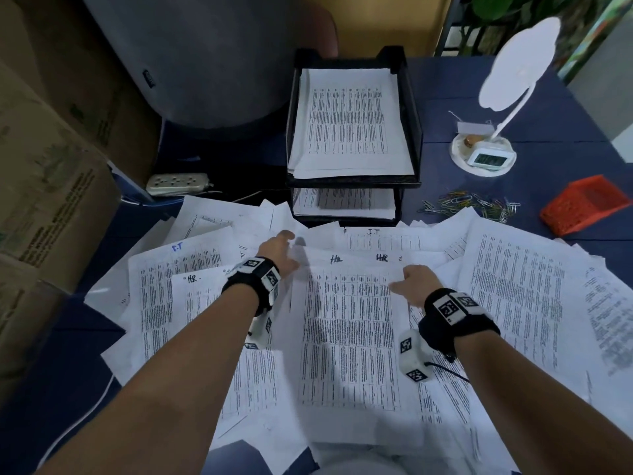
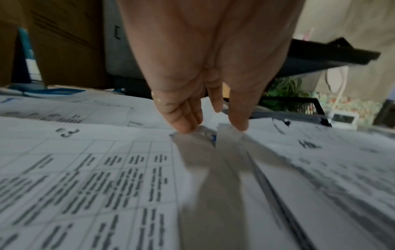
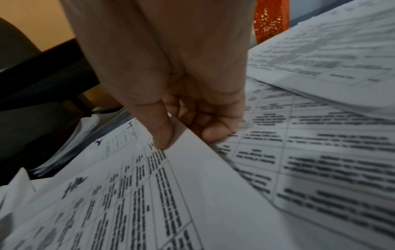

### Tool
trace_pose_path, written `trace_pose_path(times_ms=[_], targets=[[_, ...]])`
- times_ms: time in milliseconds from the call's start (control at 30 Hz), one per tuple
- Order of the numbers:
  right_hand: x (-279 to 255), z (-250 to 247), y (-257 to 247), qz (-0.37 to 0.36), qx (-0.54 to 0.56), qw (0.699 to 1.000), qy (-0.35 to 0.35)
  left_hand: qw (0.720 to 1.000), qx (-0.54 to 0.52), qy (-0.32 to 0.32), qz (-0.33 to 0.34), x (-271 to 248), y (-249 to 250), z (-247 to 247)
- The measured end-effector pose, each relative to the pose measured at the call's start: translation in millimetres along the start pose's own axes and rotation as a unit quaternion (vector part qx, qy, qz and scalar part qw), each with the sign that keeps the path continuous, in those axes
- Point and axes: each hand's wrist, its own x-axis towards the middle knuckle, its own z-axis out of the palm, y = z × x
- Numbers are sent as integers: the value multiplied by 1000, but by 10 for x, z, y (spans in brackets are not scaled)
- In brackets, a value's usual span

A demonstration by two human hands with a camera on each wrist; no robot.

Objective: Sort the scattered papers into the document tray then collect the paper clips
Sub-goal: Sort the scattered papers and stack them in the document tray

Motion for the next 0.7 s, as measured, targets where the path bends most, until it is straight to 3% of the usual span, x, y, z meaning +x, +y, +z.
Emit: trace_pose_path(times_ms=[200, 400, 567, 700], targets=[[20, -3, 96, 22, 126, 992, -6, 977, -195, 82, -16, -5, 68, 73], [36, 27, 80, 23, 216, 976, 19, 918, -393, 54, -8, -79, 4, 117], [37, 42, -45, 4, 254, 966, 39, 878, -476, 40, -7, -168, 115, 60], [10, 43, -123, -12, 302, 950, 80, 906, -422, 40, 14, -239, 187, -20]])
